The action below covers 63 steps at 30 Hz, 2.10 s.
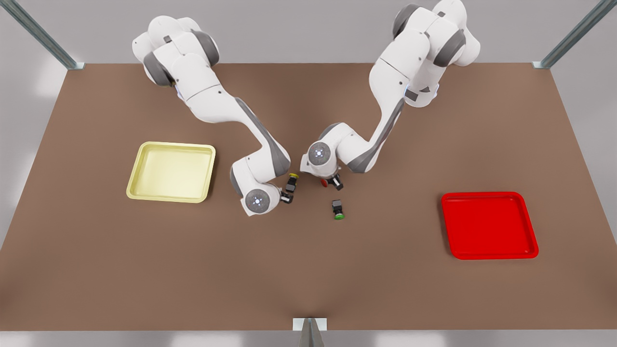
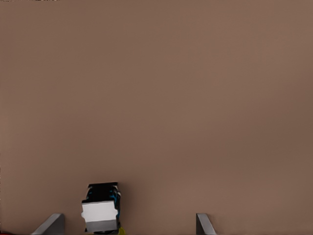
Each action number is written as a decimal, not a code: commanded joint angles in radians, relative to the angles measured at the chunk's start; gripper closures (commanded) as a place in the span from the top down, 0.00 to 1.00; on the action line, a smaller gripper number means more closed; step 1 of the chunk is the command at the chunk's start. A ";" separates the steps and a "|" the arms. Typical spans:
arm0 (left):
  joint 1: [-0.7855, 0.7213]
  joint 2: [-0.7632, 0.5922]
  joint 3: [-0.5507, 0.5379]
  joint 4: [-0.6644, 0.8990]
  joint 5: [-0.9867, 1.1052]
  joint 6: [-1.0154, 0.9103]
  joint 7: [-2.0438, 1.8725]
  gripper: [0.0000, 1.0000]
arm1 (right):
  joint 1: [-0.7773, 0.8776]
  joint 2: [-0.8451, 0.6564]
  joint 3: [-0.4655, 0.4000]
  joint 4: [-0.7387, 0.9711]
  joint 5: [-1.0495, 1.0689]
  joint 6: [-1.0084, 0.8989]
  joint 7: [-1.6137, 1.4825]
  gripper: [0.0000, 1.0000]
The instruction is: Place the switches on the corresponding trays according to their colors
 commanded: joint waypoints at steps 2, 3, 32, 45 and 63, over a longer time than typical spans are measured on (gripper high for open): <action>0.007 0.004 -0.001 -0.025 0.019 0.064 0.212 1.00 | 0.002 0.025 0.001 0.001 0.053 0.129 0.414 1.00; 0.010 0.006 -0.003 -0.036 0.019 0.065 0.212 1.00 | 0.002 0.030 0.001 -0.001 0.056 0.138 0.412 1.00; 0.048 0.078 -0.044 -0.042 0.010 0.073 0.122 0.81 | 0.022 0.065 0.026 -0.068 0.176 0.074 -0.174 1.00; 0.045 0.081 -0.056 -0.042 -0.001 0.061 0.076 0.69 | 0.035 0.082 0.027 -0.059 0.177 0.075 -0.207 0.77; 0.066 -0.019 -0.053 -0.016 -0.002 -0.205 0.036 0.48 | -0.009 0.041 0.027 -0.051 0.157 -0.066 -0.212 0.44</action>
